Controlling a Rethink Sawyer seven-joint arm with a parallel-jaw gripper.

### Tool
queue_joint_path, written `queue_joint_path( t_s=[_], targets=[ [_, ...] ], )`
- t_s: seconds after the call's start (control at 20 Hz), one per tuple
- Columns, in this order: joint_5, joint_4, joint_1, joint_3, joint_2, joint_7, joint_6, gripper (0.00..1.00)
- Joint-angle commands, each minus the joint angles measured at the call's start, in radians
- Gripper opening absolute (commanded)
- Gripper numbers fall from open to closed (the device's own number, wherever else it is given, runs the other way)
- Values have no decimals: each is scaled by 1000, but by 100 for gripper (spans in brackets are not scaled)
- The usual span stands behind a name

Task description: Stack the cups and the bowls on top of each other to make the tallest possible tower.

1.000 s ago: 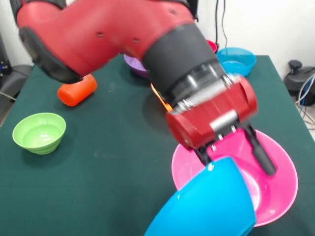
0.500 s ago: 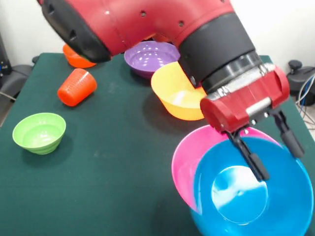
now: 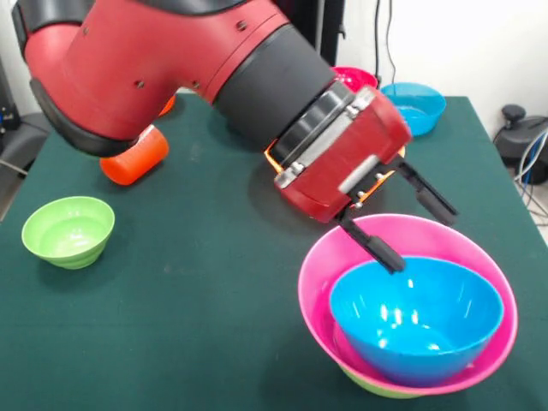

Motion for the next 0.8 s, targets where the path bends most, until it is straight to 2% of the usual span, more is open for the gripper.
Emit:
queue_joint_path(
  t_s=[0.05,0.2,0.3,0.55,0.7,0.8],
  targets=[
    [48,-75,29,2,82,-361,152,100],
    [67,-93,39,-9,61,-349,219,100],
    [73,-103,40,-10,61,-342,228,100],
    [49,-131,49,-6,78,-397,223,100],
    [13,-159,61,-33,44,-416,240,100],
    [8,-194,82,-80,13,-347,262,100]
  ],
)
